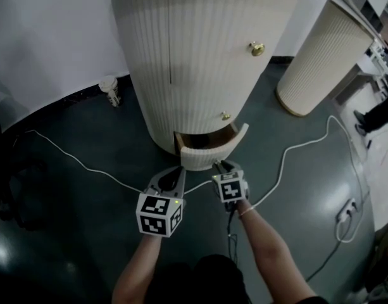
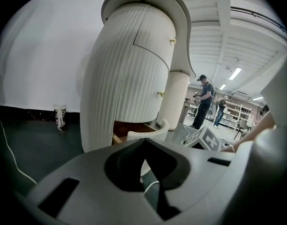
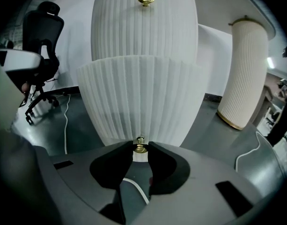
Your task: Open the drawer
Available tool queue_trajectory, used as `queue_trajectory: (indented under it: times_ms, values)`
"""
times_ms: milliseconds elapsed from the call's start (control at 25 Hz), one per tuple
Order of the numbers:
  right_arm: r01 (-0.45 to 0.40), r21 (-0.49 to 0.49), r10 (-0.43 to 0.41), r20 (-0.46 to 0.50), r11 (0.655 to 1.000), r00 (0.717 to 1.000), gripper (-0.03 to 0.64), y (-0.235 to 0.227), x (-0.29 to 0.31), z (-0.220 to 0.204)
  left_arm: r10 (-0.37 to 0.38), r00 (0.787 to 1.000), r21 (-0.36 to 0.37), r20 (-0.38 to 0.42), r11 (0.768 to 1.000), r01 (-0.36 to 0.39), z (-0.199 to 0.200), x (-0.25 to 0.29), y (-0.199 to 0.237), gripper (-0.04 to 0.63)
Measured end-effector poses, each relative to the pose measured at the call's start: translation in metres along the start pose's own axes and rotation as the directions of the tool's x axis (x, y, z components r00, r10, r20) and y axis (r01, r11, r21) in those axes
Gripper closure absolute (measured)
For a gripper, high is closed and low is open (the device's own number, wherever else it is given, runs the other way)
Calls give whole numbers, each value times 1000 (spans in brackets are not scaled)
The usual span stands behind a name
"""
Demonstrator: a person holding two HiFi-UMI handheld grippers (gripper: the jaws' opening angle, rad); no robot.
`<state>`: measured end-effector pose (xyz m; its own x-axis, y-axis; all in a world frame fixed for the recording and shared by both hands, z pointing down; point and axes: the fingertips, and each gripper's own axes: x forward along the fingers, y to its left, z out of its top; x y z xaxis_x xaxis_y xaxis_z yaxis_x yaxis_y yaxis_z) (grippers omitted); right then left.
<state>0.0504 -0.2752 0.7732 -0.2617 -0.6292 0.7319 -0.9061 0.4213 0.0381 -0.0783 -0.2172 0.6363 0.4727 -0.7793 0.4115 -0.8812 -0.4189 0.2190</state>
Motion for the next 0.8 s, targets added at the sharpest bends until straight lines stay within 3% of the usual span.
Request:
queue_trajectory:
  times_ms: [800]
  values:
    - [-5, 8, 5, -43, 1000, 999, 517, -2, -47, -57, 2, 1000, 43, -27, 999, -1, 3, -11, -26, 592]
